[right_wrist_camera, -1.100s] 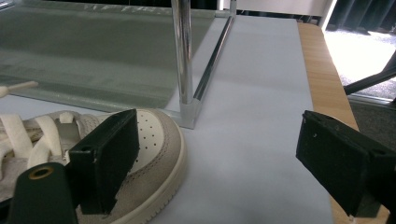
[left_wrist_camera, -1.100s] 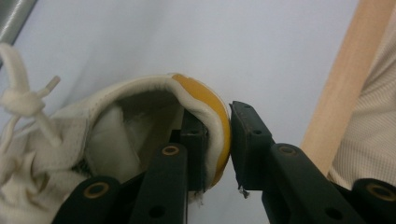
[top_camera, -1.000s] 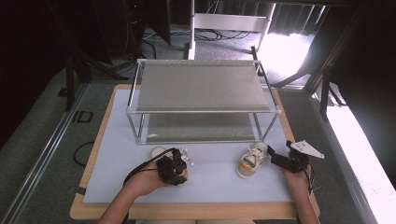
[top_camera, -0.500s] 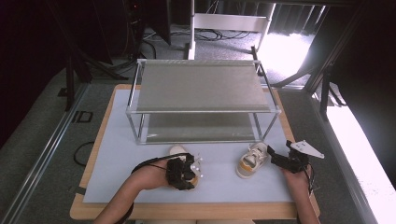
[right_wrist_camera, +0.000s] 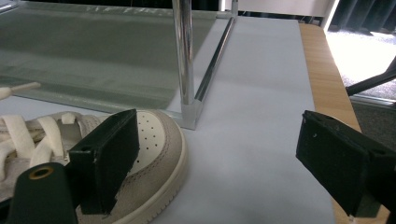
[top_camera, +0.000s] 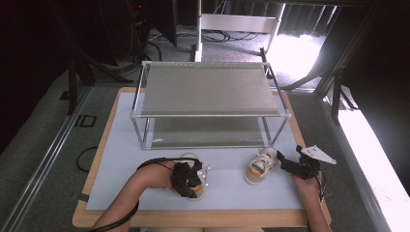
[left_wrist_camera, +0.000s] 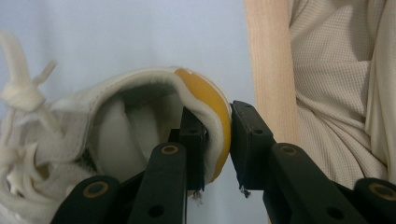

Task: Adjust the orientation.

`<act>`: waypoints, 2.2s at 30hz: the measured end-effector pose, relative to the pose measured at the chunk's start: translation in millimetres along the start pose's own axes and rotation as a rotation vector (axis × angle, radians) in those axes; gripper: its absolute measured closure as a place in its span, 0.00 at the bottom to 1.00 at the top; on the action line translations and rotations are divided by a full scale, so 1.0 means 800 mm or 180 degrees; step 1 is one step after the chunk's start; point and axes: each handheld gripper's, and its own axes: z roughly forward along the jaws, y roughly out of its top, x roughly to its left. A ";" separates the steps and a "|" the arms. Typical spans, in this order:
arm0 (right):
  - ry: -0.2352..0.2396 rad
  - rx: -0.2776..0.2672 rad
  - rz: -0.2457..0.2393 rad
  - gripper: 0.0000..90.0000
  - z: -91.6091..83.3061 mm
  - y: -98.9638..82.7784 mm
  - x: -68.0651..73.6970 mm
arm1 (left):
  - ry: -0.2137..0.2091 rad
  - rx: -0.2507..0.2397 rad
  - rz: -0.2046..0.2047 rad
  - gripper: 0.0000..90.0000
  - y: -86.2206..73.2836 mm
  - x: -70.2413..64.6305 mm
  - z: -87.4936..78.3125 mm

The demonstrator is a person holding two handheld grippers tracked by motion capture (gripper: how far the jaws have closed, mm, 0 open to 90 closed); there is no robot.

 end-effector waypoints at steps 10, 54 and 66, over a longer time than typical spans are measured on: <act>0.0029 -0.0037 0.0035 0.12 0.002 0.001 -0.001 | 0.0248 -0.0067 -0.0450 0.63 -0.012 -0.006 -0.003; 0.1329 0.0997 -0.0850 0.27 -0.040 0.110 0.080 | 0.0074 -0.0056 -0.0799 0.55 -0.011 -0.006 0.003; 0.1608 0.1692 -0.1055 0.48 -0.018 0.112 0.107 | 0.0047 -0.0017 -0.0820 0.56 -0.007 -0.005 0.006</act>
